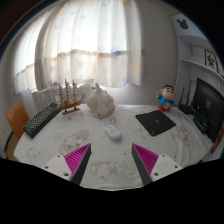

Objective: Arrange mouse

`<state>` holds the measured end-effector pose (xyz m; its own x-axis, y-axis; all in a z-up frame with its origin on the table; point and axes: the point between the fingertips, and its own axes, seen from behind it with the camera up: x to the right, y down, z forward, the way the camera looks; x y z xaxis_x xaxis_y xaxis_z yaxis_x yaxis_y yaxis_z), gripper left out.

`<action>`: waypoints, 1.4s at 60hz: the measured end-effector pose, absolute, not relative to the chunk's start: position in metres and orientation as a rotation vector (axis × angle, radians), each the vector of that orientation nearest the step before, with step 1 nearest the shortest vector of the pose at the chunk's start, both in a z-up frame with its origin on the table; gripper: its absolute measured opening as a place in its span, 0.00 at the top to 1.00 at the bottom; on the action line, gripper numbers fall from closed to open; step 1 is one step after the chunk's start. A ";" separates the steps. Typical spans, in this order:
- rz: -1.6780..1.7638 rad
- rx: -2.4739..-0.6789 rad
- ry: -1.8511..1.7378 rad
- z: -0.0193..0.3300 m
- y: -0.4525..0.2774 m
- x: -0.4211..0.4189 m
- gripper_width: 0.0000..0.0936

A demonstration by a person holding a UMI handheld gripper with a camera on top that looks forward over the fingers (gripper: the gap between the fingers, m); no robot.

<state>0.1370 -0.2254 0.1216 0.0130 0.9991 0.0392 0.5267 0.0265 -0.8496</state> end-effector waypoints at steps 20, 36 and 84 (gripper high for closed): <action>0.834 -1.579 -1.622 0.052 -0.205 0.053 0.10; 0.823 -1.608 -1.662 0.005 -0.198 0.000 0.10; 0.859 -1.615 -1.724 -0.019 -0.199 -0.084 0.27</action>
